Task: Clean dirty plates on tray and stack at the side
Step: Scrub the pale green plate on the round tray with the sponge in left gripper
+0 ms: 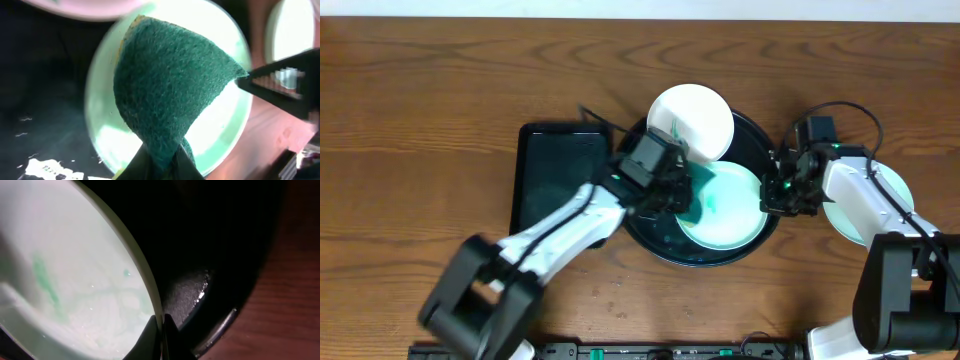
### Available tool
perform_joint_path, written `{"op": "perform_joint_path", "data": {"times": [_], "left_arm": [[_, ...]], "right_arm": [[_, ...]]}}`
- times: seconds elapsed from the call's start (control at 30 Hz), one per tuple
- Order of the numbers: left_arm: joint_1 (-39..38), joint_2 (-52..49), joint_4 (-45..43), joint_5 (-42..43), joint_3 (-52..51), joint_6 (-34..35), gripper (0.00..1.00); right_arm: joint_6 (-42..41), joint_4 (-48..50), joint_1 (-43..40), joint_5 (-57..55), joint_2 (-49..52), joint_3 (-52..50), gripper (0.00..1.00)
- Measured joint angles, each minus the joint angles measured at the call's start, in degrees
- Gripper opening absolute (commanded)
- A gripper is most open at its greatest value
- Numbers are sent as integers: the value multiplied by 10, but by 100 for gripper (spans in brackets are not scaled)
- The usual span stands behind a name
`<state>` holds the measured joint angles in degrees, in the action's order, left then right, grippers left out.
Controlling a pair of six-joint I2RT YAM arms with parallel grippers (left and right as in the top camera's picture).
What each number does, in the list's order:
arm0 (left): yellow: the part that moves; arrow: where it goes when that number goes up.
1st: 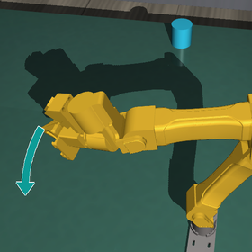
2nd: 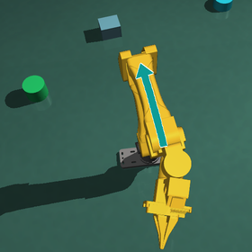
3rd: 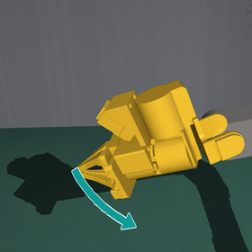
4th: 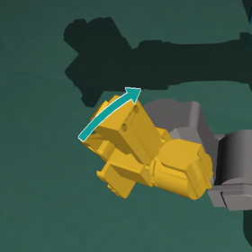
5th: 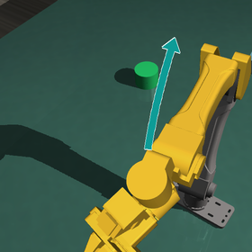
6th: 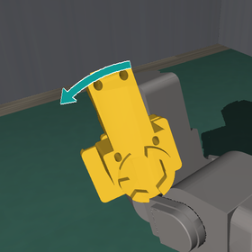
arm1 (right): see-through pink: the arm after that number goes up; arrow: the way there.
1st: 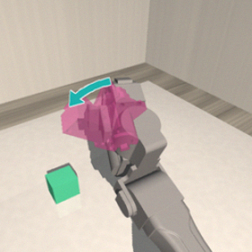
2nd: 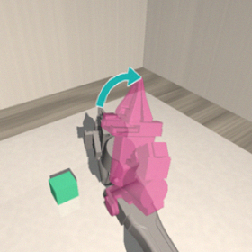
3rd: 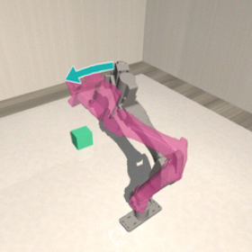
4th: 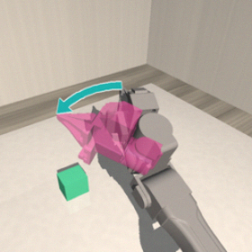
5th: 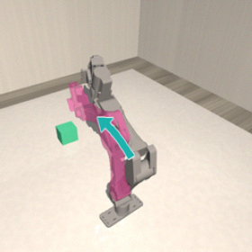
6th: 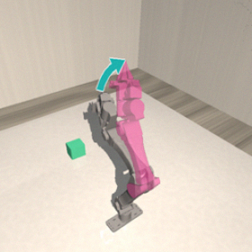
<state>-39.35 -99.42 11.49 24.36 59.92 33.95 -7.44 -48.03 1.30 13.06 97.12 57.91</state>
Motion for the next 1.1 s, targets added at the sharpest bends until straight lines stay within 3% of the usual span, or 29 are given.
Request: {"op": "perform_joint_path", "data": {"times": [0.27, 0.6, 0.7, 0.93, 1.1], "left_arm": [[-28, -94, -93, 22, -1, 77, 7], [-39, -130, -150, 49, -1, 120, 7], [-37, -130, -122, 49, 7, 105, 7], [-31, -114, 100, -55, 71, 35, 7], [-35, -111, 110, -87, 76, -10, 7]], "right_arm": [[-13, 21, 21, -19, 0, 0, 1], [-14, 21, 27, -63, 2, 0, 1], [-14, 19, 27, -66, 4, 0, 1], [-14, 22, 36, -40, 4, 0, 1], [-14, 24, 37, -39, 4, 0, 1]]}}
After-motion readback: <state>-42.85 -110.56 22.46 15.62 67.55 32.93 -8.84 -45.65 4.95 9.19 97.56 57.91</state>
